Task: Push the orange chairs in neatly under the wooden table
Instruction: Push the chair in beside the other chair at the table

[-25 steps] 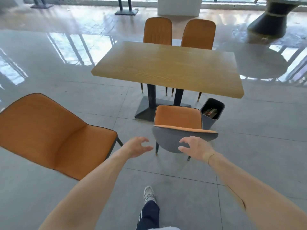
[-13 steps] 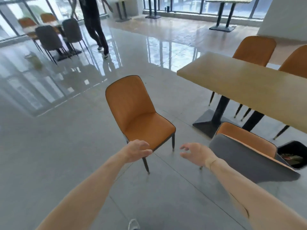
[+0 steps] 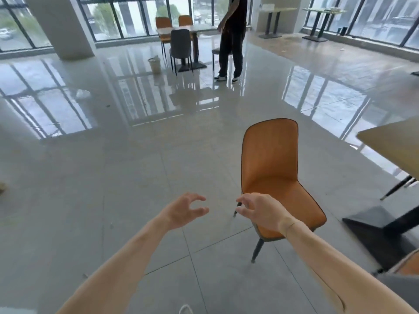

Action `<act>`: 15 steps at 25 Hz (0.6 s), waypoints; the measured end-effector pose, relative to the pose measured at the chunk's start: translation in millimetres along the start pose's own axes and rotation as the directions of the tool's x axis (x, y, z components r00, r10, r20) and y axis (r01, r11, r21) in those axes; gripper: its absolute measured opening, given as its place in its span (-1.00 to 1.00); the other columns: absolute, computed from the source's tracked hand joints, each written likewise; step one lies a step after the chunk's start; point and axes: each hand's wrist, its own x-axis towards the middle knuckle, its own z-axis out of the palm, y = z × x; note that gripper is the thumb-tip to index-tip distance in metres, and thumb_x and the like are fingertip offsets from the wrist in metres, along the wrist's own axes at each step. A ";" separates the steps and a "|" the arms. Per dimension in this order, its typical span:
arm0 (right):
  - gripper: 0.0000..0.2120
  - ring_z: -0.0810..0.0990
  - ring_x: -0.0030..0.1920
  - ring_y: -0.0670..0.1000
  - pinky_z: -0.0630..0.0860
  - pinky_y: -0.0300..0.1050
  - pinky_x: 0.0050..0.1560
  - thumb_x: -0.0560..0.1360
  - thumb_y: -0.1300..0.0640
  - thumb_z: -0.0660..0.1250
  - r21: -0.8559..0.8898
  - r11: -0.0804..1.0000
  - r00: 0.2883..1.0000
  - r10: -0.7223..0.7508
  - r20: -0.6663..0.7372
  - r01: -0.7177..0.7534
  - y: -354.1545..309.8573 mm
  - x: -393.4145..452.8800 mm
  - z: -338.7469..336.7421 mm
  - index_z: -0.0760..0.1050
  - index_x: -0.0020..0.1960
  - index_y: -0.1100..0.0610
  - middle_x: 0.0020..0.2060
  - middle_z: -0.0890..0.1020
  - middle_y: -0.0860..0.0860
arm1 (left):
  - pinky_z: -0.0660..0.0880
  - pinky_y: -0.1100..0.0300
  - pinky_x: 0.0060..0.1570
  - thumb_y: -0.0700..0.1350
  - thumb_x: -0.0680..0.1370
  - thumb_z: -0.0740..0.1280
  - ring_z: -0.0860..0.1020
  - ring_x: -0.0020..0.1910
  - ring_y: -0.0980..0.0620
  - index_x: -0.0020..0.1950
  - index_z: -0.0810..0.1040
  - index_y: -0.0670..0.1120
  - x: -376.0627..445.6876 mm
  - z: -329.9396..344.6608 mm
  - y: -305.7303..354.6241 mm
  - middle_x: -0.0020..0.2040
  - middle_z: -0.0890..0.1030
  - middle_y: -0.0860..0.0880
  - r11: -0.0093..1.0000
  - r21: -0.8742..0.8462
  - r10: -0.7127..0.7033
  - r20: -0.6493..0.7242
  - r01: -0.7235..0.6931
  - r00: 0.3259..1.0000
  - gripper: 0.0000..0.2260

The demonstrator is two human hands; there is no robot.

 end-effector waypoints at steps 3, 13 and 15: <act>-0.60 0.52 0.24 -0.09 0.45 -0.07 0.24 0.54 -0.24 0.23 -0.030 0.999 0.999 -0.039 -0.037 0.038 -38.7 47.6 5.2 0.47 0.32 -0.13 0.25 0.56 -0.16 | 0.22 0.25 0.33 0.06 0.55 0.38 0.39 0.39 0.04 0.34 0.51 -0.02 10.1 -48.1 -42.5 0.37 0.47 -0.02 0.997 -0.074 0.009 -0.070 -0.015 0.997 -0.61; -0.59 0.47 0.28 -0.12 0.33 -0.21 0.15 0.52 -0.26 0.25 -0.021 0.997 0.974 -0.075 -0.215 0.072 -71.8 167.0 -8.0 0.48 0.31 -0.14 0.26 0.55 -0.16 | 0.28 0.04 0.40 0.07 0.52 0.42 0.40 0.35 0.07 0.32 0.52 0.07 99.9 -154.2 -106.4 0.30 0.49 0.08 0.985 -0.137 0.083 -0.160 -0.105 0.984 -0.62; -0.59 0.47 0.28 -0.12 0.33 -0.21 0.14 0.52 -0.27 0.25 -0.013 0.998 0.967 -0.061 -0.246 0.059 -58.5 192.4 -15.1 0.47 0.31 -0.15 0.25 0.55 -0.17 | 0.28 0.01 0.42 0.08 0.51 0.42 0.38 0.36 0.10 0.32 0.51 0.10 136.1 -164.1 -104.3 0.31 0.48 0.10 0.983 -0.116 0.126 -0.133 -0.142 0.983 -0.61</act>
